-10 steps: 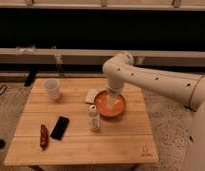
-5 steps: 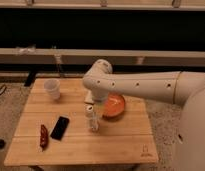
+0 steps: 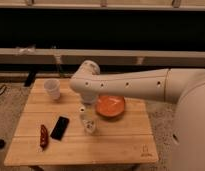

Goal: Knock the bottle over

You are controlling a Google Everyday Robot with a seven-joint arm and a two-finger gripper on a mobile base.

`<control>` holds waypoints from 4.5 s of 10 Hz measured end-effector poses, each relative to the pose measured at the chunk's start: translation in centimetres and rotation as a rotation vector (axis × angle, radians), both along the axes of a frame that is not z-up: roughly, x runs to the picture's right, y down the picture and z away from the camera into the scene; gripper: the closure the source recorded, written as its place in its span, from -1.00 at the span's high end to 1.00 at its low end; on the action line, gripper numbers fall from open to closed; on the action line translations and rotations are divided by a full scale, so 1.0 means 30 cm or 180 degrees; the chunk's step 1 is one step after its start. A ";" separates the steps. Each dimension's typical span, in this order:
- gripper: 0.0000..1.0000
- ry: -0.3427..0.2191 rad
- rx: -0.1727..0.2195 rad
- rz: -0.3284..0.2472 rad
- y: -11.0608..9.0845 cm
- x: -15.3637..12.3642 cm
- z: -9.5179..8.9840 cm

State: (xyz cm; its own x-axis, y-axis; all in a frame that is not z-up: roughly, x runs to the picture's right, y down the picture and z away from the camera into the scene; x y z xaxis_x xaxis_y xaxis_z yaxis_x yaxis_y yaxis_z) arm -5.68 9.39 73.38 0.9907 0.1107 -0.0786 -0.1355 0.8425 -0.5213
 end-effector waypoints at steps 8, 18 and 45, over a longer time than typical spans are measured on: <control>0.60 -0.0256 0.0083 0.0404 -0.155 -0.165 -0.012; 0.60 -0.0746 0.0031 0.1132 -0.356 -0.113 -0.048; 0.60 -0.0421 0.0420 0.0260 -0.124 -0.094 0.029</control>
